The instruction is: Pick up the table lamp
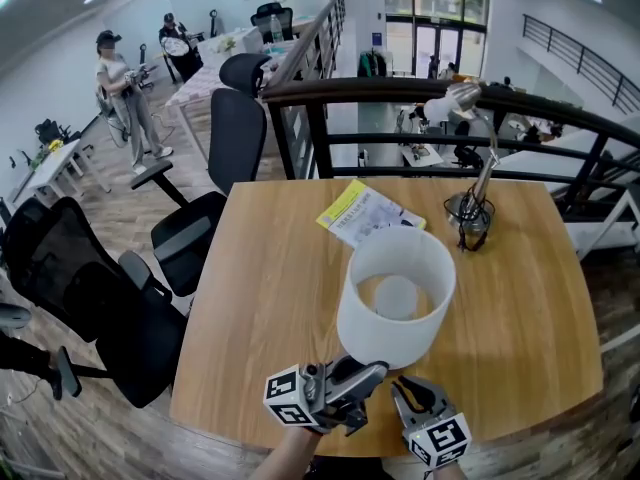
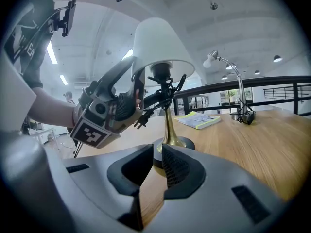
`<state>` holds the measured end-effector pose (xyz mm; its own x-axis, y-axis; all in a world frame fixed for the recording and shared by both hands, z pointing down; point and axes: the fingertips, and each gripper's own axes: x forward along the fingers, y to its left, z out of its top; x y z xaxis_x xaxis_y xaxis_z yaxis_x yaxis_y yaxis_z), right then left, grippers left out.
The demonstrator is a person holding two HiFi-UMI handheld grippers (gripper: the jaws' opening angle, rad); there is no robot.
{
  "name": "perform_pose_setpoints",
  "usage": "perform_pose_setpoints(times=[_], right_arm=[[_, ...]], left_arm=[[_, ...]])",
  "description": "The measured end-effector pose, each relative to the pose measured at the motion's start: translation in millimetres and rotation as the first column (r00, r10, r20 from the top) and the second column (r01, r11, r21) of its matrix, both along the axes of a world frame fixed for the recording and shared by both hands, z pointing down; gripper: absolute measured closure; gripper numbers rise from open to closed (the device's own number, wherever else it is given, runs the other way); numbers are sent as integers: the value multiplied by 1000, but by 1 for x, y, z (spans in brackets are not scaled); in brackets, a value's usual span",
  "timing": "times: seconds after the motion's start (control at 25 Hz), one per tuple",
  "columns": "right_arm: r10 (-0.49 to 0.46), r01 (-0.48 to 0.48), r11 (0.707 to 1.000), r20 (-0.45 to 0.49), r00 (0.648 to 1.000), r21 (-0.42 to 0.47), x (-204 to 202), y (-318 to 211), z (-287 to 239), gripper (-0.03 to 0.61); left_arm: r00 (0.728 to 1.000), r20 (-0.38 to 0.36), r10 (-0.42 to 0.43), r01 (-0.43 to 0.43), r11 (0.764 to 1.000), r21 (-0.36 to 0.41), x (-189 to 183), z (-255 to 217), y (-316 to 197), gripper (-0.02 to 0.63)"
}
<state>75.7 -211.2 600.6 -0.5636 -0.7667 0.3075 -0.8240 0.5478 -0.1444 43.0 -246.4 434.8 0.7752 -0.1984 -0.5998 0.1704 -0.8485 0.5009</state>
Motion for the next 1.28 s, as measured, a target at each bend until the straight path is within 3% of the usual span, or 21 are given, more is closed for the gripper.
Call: perform_pose_setpoints(times=[0.32, 0.36, 0.44, 0.96, 1.28], right_arm=[[38, -37, 998, -25, 999, 60, 2, -45, -9, 531], [40, -38, 997, -26, 999, 62, 2, -50, -10, 519], [38, -36, 998, -24, 999, 59, -1, -59, -9, 434], [-5, 7, 997, -33, 999, 79, -24, -99, -10, 428], [25, -23, 998, -45, 999, 58, -29, -113, -7, 435]], left_arm=[[1000, -23, 8, -8, 1000, -15, -2, -5, -8, 541], [1000, -24, 9, -9, 1000, -16, -2, -5, -9, 543], [1000, -24, 12, -12, 1000, -17, -2, -6, -11, 545], [999, -48, 13, -14, 1000, -24, -7, -10, -29, 548], [998, -63, 18, -19, 999, -26, -11, -14, -35, 548]])
